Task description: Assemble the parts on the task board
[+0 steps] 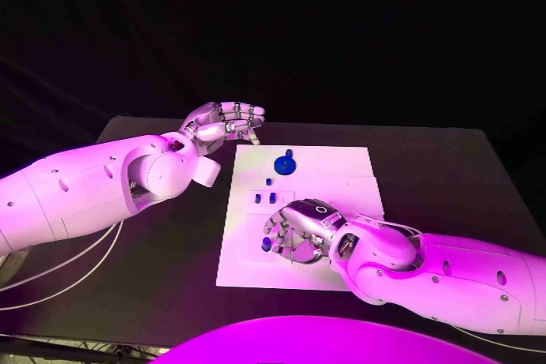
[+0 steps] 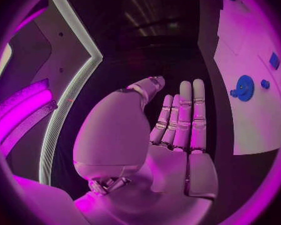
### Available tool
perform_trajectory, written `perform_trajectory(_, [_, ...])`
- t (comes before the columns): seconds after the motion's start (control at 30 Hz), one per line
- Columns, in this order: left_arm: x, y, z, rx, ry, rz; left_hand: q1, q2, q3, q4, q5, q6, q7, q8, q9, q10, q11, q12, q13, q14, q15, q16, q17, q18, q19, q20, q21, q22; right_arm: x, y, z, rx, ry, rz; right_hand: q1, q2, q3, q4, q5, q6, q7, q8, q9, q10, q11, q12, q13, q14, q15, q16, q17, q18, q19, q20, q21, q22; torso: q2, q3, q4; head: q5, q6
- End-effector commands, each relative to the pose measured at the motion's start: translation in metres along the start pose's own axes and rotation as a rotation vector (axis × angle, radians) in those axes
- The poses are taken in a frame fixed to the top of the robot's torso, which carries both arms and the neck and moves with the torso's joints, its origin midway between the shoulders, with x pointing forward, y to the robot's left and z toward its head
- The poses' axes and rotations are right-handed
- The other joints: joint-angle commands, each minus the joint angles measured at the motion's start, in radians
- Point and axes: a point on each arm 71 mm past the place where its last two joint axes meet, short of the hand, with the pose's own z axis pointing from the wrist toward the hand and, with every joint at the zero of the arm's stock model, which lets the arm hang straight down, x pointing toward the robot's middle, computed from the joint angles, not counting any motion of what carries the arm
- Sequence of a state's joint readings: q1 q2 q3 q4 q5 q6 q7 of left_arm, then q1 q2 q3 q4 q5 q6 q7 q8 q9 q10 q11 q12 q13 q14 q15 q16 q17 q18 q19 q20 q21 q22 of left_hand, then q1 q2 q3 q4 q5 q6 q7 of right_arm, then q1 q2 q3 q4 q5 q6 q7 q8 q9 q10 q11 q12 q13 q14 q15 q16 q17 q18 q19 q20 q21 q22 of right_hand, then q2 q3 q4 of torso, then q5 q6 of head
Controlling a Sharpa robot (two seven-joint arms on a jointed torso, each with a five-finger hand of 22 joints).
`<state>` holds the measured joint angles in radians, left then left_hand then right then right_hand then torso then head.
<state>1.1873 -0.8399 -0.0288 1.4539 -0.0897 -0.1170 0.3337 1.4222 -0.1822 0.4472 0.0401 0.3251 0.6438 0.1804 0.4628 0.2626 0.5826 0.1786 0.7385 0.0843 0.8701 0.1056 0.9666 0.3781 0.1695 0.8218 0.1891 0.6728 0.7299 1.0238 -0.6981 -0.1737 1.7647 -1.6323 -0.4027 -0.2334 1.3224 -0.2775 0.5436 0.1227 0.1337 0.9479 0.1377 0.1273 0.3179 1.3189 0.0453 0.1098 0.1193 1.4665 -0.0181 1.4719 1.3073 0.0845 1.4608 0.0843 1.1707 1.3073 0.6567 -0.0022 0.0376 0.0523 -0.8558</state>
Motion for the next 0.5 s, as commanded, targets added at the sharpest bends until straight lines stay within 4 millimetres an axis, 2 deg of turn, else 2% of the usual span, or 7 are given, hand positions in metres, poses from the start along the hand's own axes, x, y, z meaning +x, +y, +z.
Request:
perform_trajectory(0.03, [0.002, -0.001, 0.0, 0.005, 0.019, -0.006, 0.002, 0.009, -0.002, -0.001, 0.006, -0.008, 0.032, 0.003, -0.001, -0.004, 0.001, 0.004, -0.001, -0.006, 0.001, -0.003, -0.001, 0.011, -0.003, 0.007, -0.006, 0.001, -0.011, 0.001, -0.006, -0.029, -0.117, 0.066, 0.004, -0.003, -0.011, -0.003, 0.006, -0.005, -0.009, -0.005, 0.001, 0.022, -0.003, 0.015, 0.012, 0.057, -0.011, 0.007, 0.02, -0.015, 0.004, -0.007, 0.003, 0.172, -0.001, -0.0008, -0.001, -0.005, 0.005])
perform_trajectory(0.23, [0.001, 0.0, 0.0, 0.004, 0.017, -0.005, 0.002, 0.009, -0.002, -0.001, 0.006, -0.008, 0.031, 0.003, -0.001, -0.005, 0.001, 0.004, -0.001, -0.006, 0.001, -0.003, -0.001, 0.011, -0.003, 0.007, -0.006, 0.001, -0.035, -0.01, -0.022, 0.01, -0.19, 0.165, 0.01, -0.001, -0.038, -0.01, 0.007, -0.03, -0.014, -0.022, -0.004, 0.056, -0.013, 0.051, 0.052, 0.059, -0.02, 0.011, 0.029, -0.017, 0.007, -0.016, 0.011, 0.174, -0.004, -0.0013, -0.0023, -0.013, 0.015])
perform_trajectory(0.3, [0.001, 0.0, 0.0, 0.003, 0.016, -0.004, 0.002, 0.009, -0.002, -0.001, 0.006, -0.008, 0.031, 0.003, -0.001, -0.005, 0.001, 0.004, -0.001, -0.006, 0.001, -0.003, -0.001, 0.011, -0.003, 0.007, -0.006, 0.001, -0.044, -0.017, -0.028, 0.043, -0.192, 0.203, 0.012, 0.0, -0.044, -0.011, 0.008, -0.03, -0.015, -0.023, -0.004, 0.058, -0.011, 0.059, 0.062, 0.06, -0.019, 0.011, 0.03, -0.017, 0.007, -0.017, 0.012, 0.174, -0.007, -0.0015, -0.0049, -0.016, 0.019])
perform_trajectory(0.43, [0.0, 0.001, 0.0, 0.001, 0.013, -0.004, 0.002, 0.009, -0.002, -0.001, 0.006, -0.008, 0.031, 0.003, -0.001, -0.005, 0.001, 0.004, -0.001, -0.006, 0.001, -0.003, -0.001, 0.011, -0.003, 0.007, -0.006, 0.001, -0.059, -0.033, -0.04, 0.123, -0.177, 0.295, 0.016, 0.004, -0.069, -0.012, 0.014, -0.016, -0.016, -0.018, -0.001, 0.062, -0.01, 0.1, 0.111, 0.063, -0.017, 0.018, 0.044, -0.019, 0.009, -0.016, 0.018, 0.176, -0.012, -0.0019, -0.0091, -0.019, 0.022])
perform_trajectory(0.5, [0.0, 0.002, 0.0, 0.0, 0.013, -0.004, 0.002, 0.009, -0.002, -0.001, 0.006, -0.008, 0.031, 0.003, -0.001, -0.005, 0.001, 0.004, -0.001, -0.006, 0.001, -0.003, -0.001, 0.011, -0.003, 0.007, -0.006, 0.001, -0.067, -0.042, -0.048, 0.163, -0.163, 0.333, 0.015, 0.004, -0.09, -0.011, 0.021, 0.01, -0.01, -0.004, 0.005, 0.076, -0.008, 0.158, 0.171, 0.062, -0.016, 0.017, 0.042, -0.019, 0.009, -0.016, 0.019, 0.176, -0.014, -0.0015, -0.0106, -0.023, 0.023])
